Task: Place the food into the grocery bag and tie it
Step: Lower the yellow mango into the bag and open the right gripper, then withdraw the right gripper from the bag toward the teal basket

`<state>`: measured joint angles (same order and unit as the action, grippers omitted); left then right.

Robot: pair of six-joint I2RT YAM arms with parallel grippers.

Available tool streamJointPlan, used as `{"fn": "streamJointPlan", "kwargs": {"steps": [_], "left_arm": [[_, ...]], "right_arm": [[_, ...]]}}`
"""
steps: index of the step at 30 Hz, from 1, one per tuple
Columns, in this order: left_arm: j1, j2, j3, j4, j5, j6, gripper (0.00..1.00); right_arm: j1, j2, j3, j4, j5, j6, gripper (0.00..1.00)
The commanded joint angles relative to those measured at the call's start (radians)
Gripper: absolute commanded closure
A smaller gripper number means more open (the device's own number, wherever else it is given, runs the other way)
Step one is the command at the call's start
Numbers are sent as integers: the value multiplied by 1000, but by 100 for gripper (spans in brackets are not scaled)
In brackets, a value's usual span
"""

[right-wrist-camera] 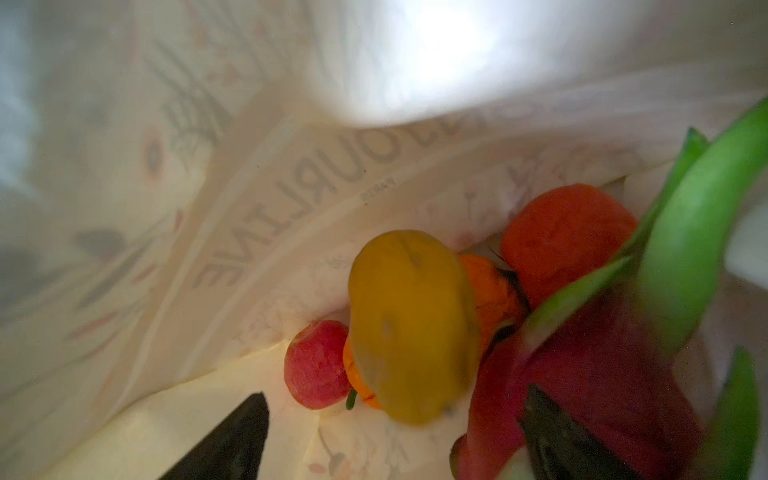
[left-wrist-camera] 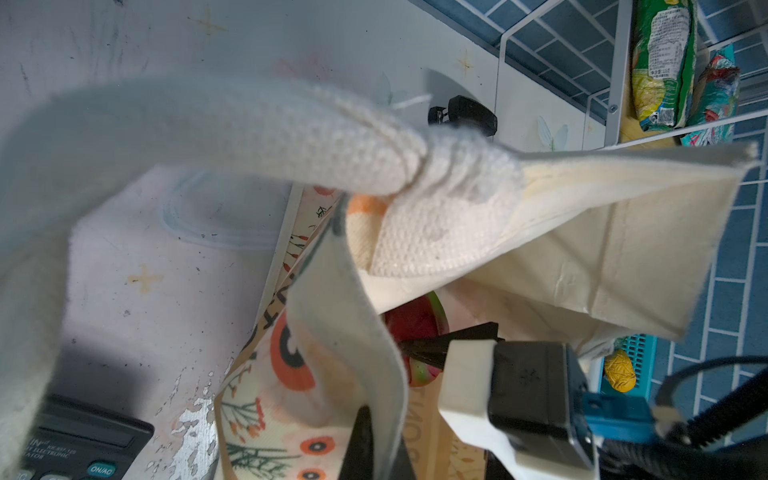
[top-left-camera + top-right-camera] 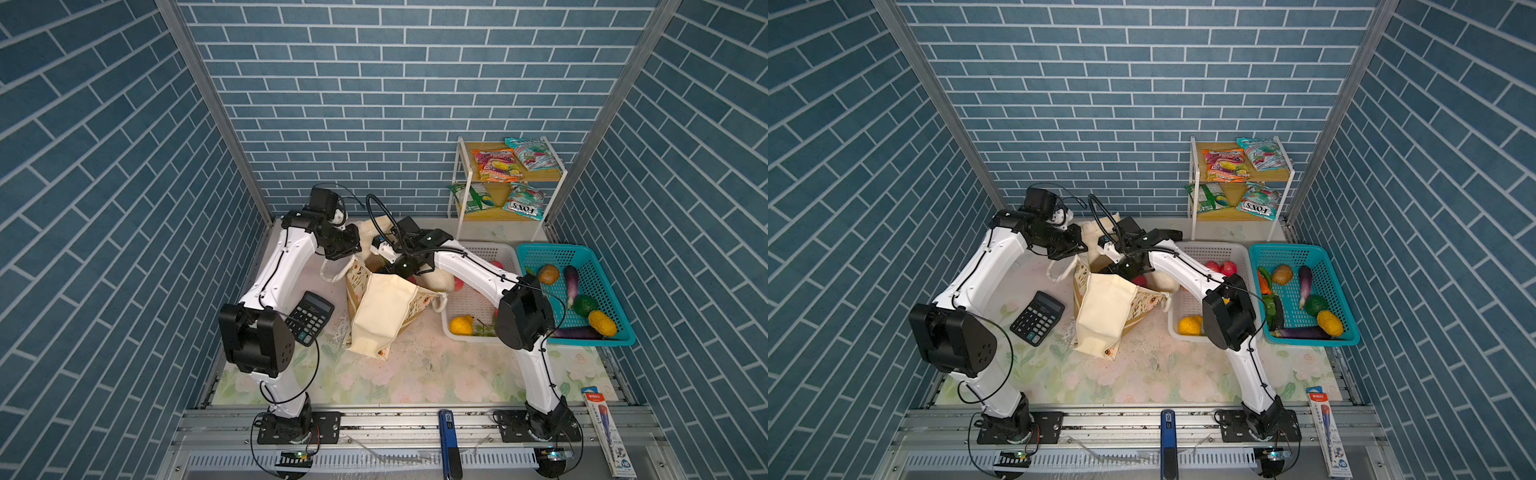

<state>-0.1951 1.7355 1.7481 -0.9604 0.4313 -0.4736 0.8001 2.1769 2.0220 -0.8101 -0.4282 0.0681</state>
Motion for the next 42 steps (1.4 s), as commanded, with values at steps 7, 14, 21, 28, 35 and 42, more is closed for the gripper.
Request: {"fn": "streamJointPlan", "kwargs": {"steps": [7,14,21,28,35,42], "left_arm": [[-6,-13,-6,-18,0,12,99],[-6,-27,-18,-18,-6,14,97],[-6,-40,-27,-19,-6,15,96],[-7,-61,-54,-8,-5,12,96],[-7,-81,-92,21,3,7,96],[-7,-102,-126,45,3,6,96]], "right_arm": [[-3,-98,-5,-37,152,-57,1],[-35,-247,28,-47,209,-56,1],[-141,-461,-53,-25,262,-59,1],[-483,-811,-415,179,368,-43,2],[-867,-861,-650,223,290,56,10],[-1044,-735,-724,226,161,108,18]]}}
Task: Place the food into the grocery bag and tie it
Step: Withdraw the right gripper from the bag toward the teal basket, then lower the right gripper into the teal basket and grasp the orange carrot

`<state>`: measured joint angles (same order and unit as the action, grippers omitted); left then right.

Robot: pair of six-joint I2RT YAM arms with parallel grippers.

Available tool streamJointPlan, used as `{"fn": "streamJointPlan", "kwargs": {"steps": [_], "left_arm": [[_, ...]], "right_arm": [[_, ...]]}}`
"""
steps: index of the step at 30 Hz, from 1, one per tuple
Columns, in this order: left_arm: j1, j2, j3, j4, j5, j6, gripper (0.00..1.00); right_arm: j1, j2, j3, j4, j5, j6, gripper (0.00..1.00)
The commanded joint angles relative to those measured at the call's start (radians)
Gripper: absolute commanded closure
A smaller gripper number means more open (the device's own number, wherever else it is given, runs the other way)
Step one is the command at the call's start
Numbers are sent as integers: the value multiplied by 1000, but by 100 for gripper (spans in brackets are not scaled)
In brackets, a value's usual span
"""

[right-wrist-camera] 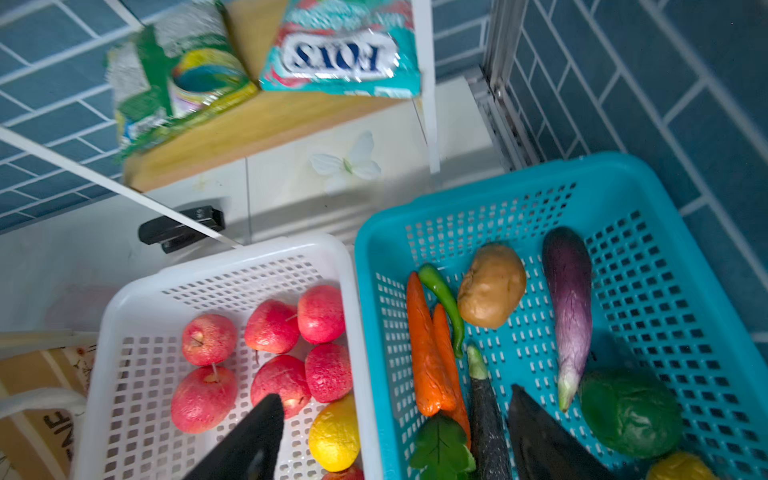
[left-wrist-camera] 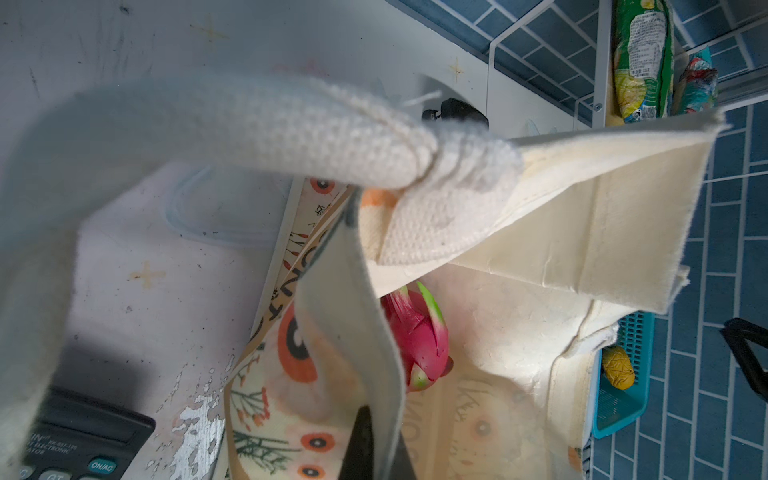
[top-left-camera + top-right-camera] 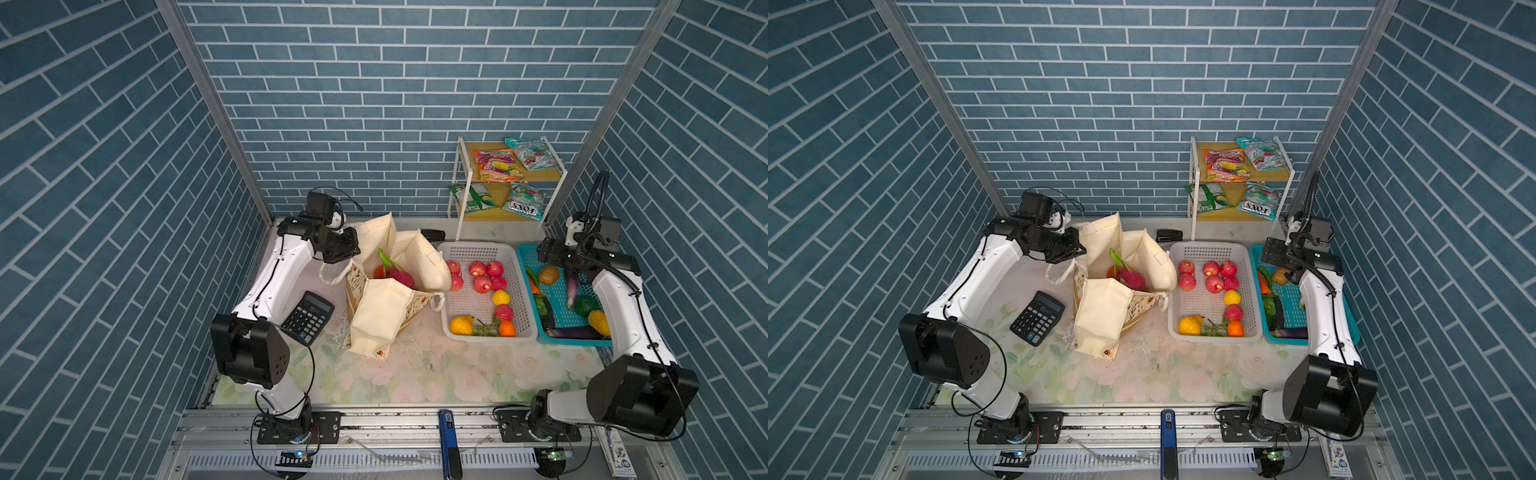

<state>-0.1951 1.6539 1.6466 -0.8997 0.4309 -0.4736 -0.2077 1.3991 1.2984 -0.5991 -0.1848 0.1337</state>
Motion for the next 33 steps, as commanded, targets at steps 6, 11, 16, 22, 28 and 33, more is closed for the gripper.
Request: {"fn": "streamJointPlan", "kwargs": {"steps": [6,11,16,22,28,33], "left_arm": [[-7,-29,-30,-20,-1,6,96],[-7,-28,-24,-34,-5,10,96],[-7,-37,-25,-30,-14,6,96],[-8,-40,-42,-23,-14,2,96],[-7,-33,-34,-17,-11,-4,96],[-7,-21,-12,-33,-14,6,96]], "right_arm": [[-110,245,106,-129,-179,72,25],[-119,352,153,-160,-185,111,32],[-119,407,177,-167,-173,124,39],[-117,459,182,-186,-180,138,42],[-105,484,180,-183,-182,144,42],[-93,516,186,-192,-180,149,41]]}}
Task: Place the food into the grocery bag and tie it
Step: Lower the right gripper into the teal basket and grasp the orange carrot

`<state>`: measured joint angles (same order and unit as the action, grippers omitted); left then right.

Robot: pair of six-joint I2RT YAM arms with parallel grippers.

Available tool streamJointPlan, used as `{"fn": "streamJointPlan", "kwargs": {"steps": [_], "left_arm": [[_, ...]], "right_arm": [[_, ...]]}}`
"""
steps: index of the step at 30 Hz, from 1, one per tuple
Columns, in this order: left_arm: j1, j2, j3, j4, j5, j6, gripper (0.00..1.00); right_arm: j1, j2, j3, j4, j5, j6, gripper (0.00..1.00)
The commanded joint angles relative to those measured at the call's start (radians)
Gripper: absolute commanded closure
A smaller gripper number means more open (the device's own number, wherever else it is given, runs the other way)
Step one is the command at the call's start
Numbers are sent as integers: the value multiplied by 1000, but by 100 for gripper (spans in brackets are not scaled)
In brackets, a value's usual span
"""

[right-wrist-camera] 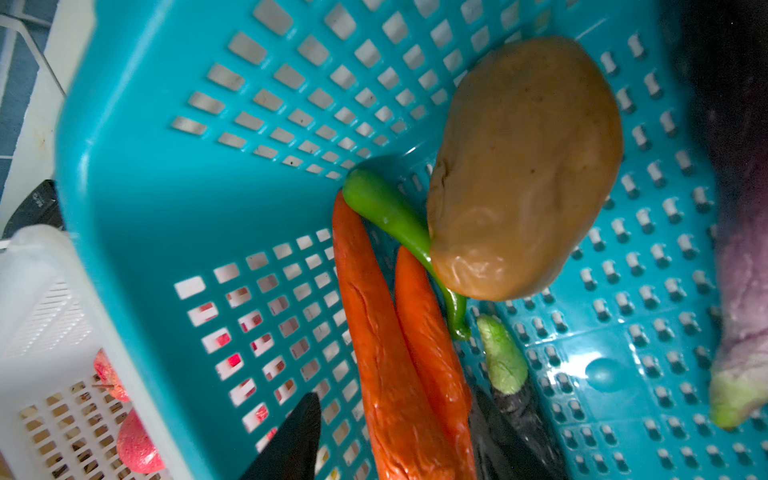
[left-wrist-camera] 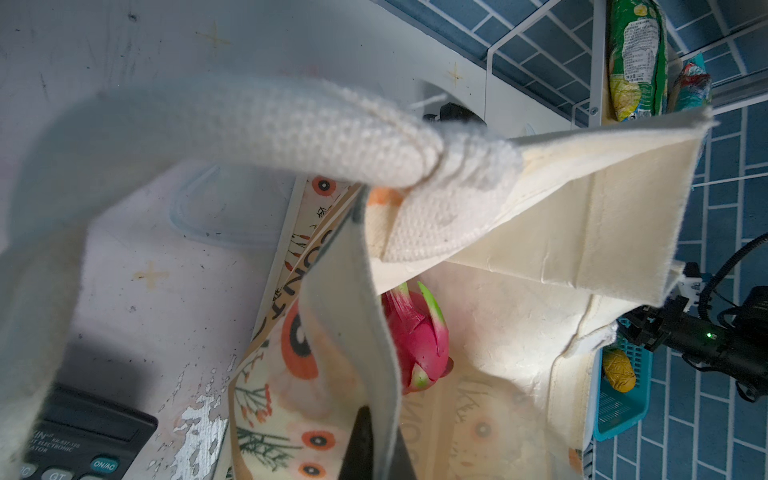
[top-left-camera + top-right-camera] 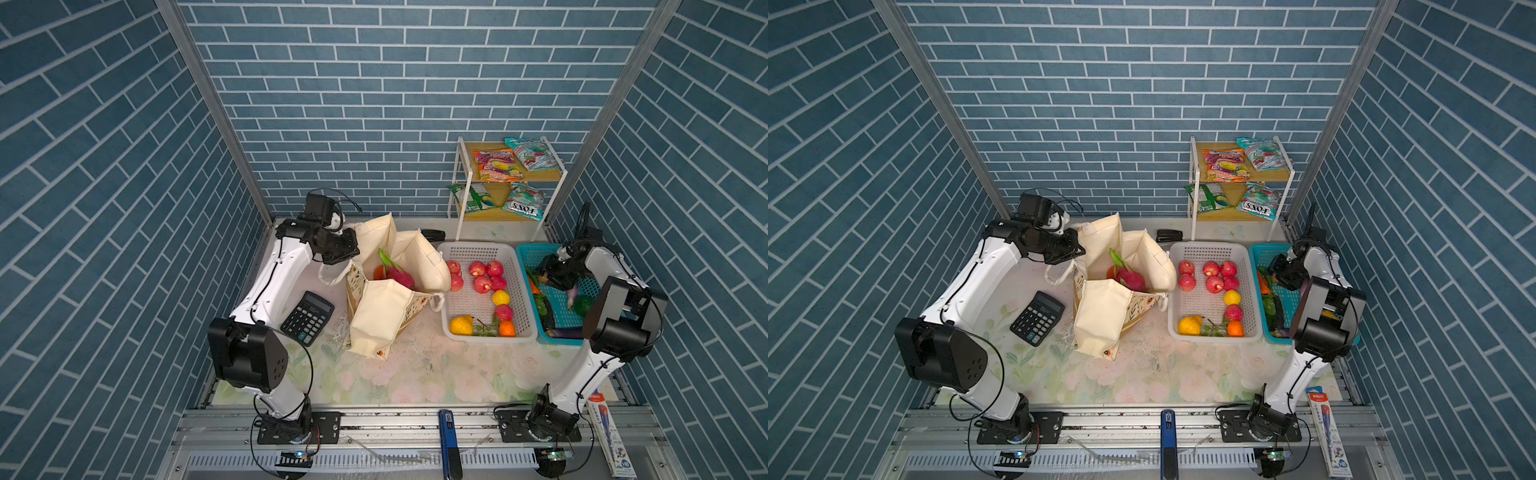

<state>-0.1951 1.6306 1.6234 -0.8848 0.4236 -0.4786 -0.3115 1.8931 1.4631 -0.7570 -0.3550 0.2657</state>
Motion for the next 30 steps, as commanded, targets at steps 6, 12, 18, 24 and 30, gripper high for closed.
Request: {"fn": "streamJointPlan", "kwargs": {"steps": [6,12,18,24,30], "left_arm": [[-8,4,18,-52,-6,11,96],[-7,-8,9,-57,-11,11,96],[-7,-12,6,-52,-11,8,96],[-8,-13,0,-49,-10,3,96],[-9,-15,-2,-50,-15,3,96]], "right_arm": [[27,40,11,-34,-4,17,44],[34,41,-12,-29,7,9,48],[41,50,-25,-38,10,4,50],[52,67,-11,-80,63,-37,50],[57,77,10,-125,108,-86,60]]}}
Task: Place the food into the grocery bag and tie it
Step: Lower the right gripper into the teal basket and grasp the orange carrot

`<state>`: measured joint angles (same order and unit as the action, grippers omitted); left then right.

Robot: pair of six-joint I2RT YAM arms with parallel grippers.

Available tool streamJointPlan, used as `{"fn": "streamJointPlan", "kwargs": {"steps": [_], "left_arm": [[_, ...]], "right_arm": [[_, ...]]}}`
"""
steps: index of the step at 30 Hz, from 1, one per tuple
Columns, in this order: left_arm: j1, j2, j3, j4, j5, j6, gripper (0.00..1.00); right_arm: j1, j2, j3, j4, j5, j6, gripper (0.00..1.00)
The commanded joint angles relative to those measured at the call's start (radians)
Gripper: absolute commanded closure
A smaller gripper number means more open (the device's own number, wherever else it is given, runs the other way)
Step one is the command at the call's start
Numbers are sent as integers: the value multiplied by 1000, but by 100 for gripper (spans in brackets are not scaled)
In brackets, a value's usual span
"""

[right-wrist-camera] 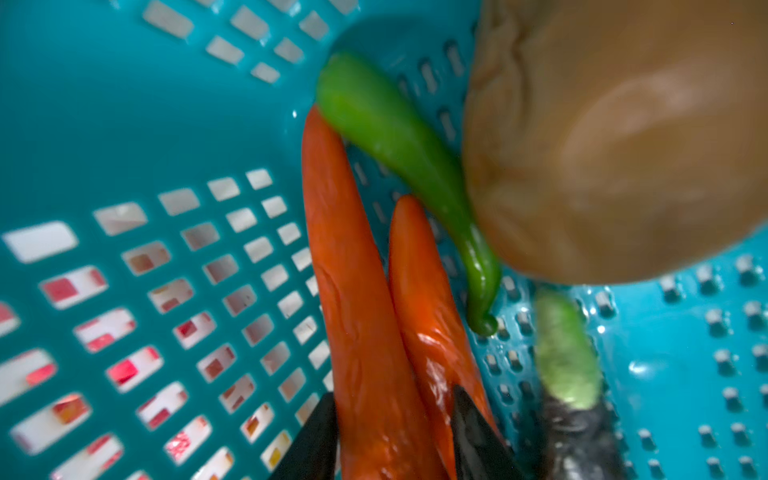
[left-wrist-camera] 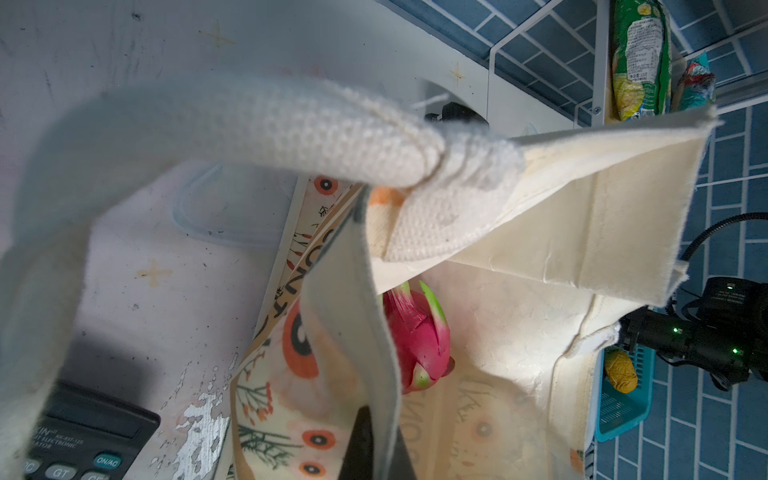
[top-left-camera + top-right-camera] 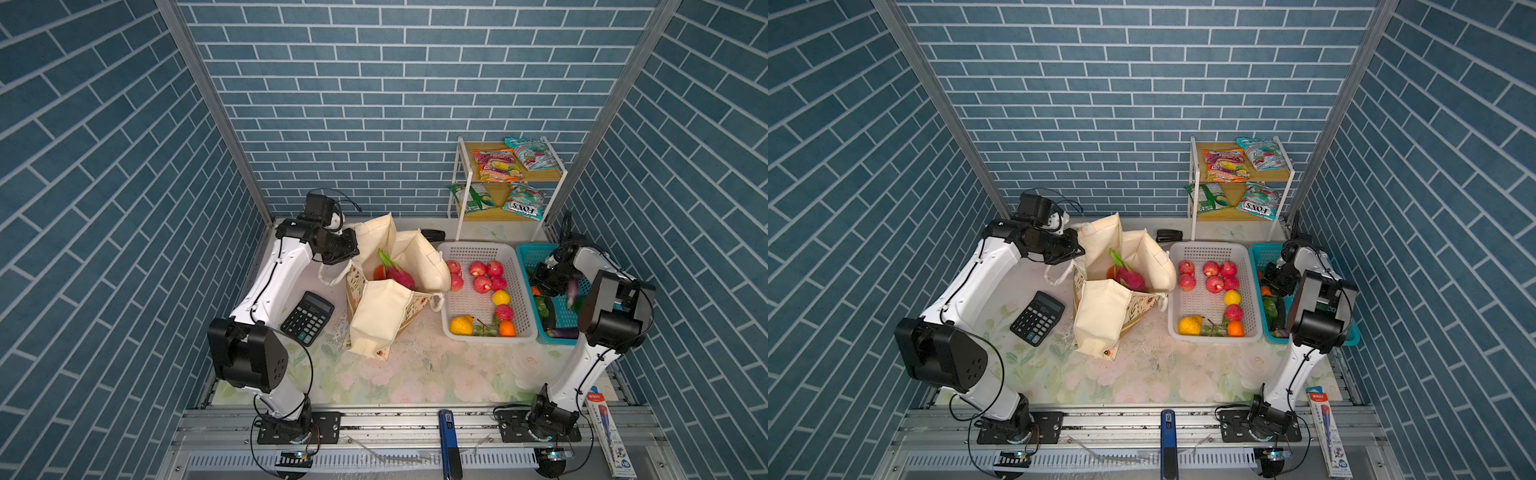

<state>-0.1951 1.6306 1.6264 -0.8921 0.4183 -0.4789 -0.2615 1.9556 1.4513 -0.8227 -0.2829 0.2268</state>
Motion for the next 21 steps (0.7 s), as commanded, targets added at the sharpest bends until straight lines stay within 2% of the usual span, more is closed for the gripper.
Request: {"fn": "streamJointPlan", "kwargs": {"steps": [1,10,21], "left_arm": [[-9,-14,-5,-42,-10,2,96],[-9,-19,1,-51,-16,7,96],[-9,-16,0,-51,-16,6,96]], "right_arm": [[7,12,24,-59,37,-49,63],[1,-14,80,-98,59,-68,90],[-34,-75,125,-99,31,-34,94]]}}
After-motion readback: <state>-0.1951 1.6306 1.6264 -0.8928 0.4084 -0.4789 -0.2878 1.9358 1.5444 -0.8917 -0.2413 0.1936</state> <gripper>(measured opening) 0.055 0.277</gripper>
